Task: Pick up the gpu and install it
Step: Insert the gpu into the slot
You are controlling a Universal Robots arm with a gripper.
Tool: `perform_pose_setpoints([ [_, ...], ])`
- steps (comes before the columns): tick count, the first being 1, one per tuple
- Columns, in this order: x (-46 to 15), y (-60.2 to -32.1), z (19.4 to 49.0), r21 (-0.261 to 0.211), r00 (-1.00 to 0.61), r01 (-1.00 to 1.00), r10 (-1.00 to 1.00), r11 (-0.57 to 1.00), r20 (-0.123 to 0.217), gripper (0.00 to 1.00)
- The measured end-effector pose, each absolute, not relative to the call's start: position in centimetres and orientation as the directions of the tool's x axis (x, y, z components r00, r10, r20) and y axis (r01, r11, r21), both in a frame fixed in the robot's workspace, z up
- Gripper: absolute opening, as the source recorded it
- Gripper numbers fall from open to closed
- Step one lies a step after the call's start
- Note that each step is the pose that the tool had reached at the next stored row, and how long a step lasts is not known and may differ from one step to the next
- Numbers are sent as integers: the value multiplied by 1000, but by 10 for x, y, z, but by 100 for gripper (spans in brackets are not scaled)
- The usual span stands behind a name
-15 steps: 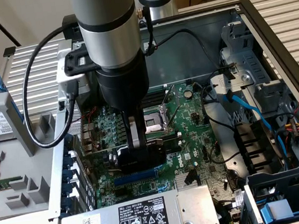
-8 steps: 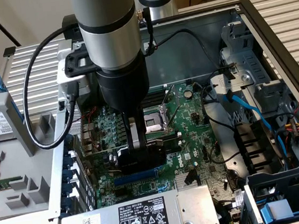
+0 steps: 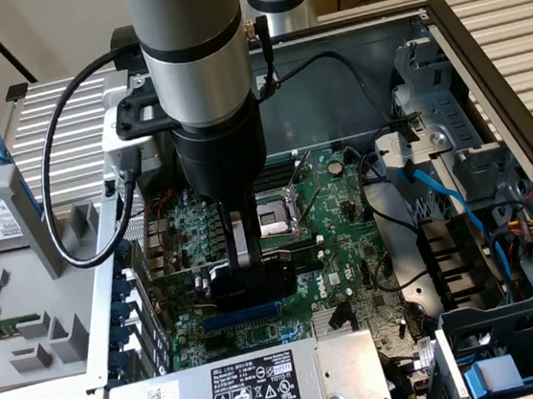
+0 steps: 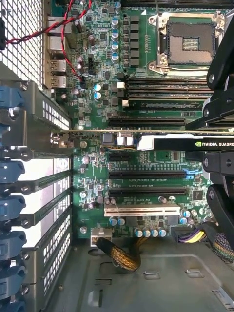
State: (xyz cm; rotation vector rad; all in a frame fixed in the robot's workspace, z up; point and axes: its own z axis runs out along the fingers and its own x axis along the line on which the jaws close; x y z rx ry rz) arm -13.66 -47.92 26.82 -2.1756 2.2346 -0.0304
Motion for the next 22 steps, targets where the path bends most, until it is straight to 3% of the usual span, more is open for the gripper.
perform_pose_setpoints([
  [22, -137, -479, 265, -31, -23, -999, -1000, 23, -3, 27],
])
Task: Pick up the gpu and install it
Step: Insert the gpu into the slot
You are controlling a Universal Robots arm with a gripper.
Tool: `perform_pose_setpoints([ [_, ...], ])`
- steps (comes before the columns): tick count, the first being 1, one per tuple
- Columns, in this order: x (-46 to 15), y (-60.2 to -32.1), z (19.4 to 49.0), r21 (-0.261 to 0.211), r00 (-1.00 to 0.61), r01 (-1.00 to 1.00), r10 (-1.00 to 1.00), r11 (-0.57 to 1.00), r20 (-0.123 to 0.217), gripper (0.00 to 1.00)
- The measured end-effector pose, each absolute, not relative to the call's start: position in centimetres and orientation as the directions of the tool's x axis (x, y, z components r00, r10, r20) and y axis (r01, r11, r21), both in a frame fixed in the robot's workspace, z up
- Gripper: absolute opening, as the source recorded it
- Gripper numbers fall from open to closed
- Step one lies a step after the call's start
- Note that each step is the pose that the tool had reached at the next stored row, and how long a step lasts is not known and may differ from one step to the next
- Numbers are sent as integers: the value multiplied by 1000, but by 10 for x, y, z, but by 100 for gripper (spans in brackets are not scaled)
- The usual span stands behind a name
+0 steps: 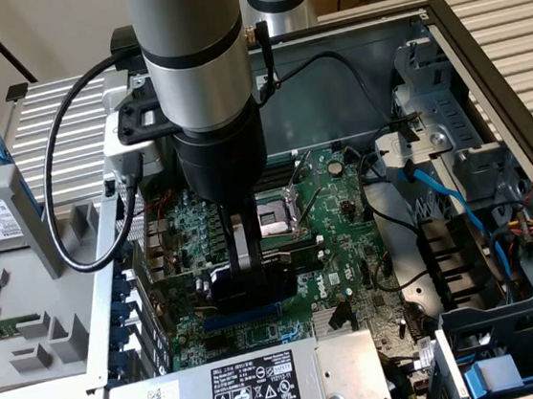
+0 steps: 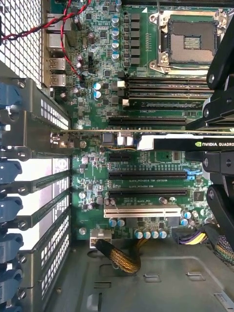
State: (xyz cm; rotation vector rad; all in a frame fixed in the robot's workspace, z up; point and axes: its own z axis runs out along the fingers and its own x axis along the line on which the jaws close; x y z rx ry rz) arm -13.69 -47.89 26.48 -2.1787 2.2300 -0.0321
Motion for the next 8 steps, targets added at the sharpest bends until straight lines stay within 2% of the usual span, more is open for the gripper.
perform_pose_setpoints([
  [8, -137, -479, 267, -32, -23, -999, -1000, 23, -3, 27],
])
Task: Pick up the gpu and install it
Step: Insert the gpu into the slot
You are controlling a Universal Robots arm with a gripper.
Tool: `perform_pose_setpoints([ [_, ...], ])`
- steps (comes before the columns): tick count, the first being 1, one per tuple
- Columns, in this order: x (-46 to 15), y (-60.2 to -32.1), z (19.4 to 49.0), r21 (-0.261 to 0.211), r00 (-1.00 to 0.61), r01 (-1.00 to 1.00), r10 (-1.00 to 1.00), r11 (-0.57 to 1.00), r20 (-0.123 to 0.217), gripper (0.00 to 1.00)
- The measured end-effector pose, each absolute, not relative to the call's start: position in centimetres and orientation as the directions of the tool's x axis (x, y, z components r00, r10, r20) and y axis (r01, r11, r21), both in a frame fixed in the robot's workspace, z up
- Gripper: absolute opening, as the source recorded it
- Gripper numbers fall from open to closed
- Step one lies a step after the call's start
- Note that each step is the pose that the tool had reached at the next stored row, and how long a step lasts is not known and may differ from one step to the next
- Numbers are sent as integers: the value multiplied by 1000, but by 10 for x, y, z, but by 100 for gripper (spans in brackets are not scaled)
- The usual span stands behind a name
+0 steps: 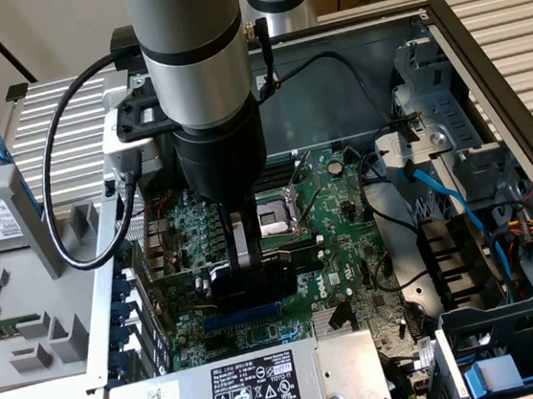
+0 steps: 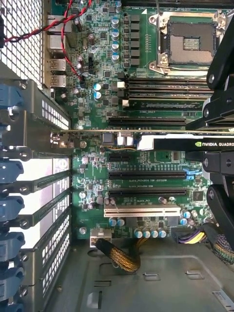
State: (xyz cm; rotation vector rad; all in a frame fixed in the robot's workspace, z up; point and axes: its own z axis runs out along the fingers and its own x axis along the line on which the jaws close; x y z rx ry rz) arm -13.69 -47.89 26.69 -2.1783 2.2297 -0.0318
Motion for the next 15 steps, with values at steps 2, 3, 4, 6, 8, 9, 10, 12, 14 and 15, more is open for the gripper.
perform_pose_setpoints([
  [2, -137, -479, 267, -31, -23, -999, -1000, 23, -3, 27],
  [3, -137, -479, 267, -31, -23, -999, -1000, 23, -3, 27],
  [4, -137, -479, 267, -31, -23, -999, -1000, 23, -3, 27],
  [6, -137, -479, 267, -31, -23, -999, -1000, 23, -3, 27],
  [8, -137, -479, 267, -31, -23, -999, -1000, 23, -3, 27],
  [9, -137, -479, 267, -31, -23, -999, -1000, 23, -4, 27],
  [10, -137, -479, 267, -31, -23, -999, -1000, 23, -4, 27],
  [12, -137, -479, 267, -31, -23, -999, -1000, 24, -8, 27],
  [14, -137, -479, 267, -31, -23, -999, -1000, 24, -13, 27],
  [15, -137, -479, 267, -31, -23, -999, -1000, 24, -14, 27],
])
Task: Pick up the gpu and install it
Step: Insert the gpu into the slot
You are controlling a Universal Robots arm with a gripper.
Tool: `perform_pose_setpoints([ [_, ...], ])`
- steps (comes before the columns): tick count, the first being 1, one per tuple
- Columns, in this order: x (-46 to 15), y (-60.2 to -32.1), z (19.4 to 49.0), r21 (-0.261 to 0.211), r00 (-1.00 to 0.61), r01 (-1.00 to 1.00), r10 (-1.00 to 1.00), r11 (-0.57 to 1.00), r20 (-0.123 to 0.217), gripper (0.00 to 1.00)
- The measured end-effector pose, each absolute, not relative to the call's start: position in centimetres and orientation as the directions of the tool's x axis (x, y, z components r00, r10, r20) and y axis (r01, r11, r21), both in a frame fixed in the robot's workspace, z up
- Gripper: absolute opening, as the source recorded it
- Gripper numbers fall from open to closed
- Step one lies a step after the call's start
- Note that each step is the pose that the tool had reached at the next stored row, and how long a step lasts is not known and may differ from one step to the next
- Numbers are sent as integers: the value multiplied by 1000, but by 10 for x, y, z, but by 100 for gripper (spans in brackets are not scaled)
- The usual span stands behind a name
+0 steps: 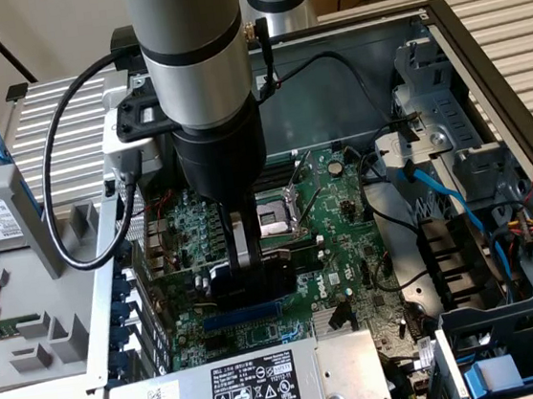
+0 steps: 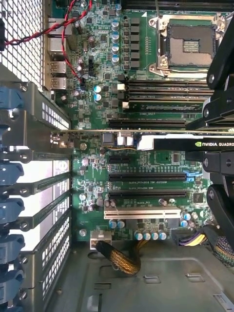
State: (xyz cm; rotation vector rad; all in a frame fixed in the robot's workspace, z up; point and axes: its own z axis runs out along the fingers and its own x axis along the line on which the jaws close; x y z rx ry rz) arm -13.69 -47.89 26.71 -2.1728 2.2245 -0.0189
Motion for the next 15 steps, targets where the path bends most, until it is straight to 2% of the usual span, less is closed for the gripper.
perform_pose_setpoints([
  [15, -137, -479, 267, -30, -27, -999, -999, 28, -19, 27],
])
